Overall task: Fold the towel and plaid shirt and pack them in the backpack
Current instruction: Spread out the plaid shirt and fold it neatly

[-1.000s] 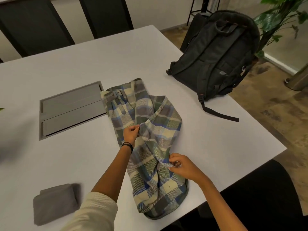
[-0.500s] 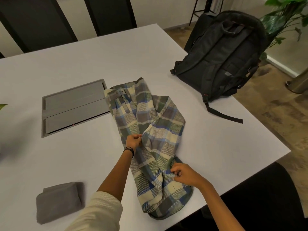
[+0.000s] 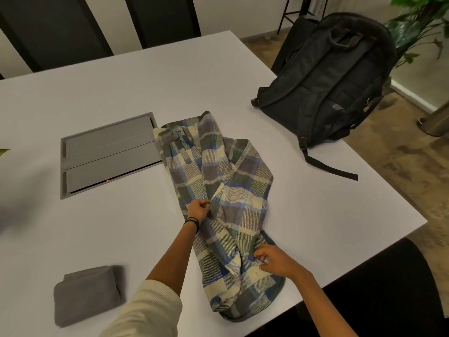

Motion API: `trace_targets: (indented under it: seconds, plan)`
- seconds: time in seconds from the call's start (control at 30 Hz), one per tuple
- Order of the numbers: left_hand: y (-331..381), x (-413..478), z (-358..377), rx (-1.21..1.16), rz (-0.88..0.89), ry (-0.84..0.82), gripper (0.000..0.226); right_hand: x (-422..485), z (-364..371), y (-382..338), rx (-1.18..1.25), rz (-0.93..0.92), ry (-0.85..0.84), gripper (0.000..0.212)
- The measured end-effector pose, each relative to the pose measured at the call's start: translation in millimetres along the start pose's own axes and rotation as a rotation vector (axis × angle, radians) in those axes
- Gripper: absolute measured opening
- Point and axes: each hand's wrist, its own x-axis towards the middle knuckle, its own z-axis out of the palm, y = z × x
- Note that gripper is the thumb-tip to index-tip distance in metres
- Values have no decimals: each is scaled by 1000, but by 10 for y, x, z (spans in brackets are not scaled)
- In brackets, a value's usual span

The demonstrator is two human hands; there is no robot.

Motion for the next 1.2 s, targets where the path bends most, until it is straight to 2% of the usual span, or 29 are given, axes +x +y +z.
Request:
trace_targets:
  seconds: [0.33, 0.53, 0.63, 0.77, 0.93, 1.2]
  plan:
    - [-21, -11, -26, -43, -11, -28, 29, 91, -54, 10, -44, 44, -112, 40]
    - [-14, -6, -80, -61, -29, -96, 30, 215, -315, -152, -15, 60, -200, 22]
    - [12, -12, -118, -118, -78, -128, 28, 324, -449, -210, 6, 59, -145, 12]
    - [56, -4, -161, -198, -145, -157, 26, 500, -634, -283, 104, 90, 14, 27]
    - [66, 92, -214, -236, -169, -172, 27, 767, -804, -394, 218, 78, 169, 19]
    - [200, 354, -297, -253, -145, -148, 26, 1289, -937, -521, 287, 3, 256, 16]
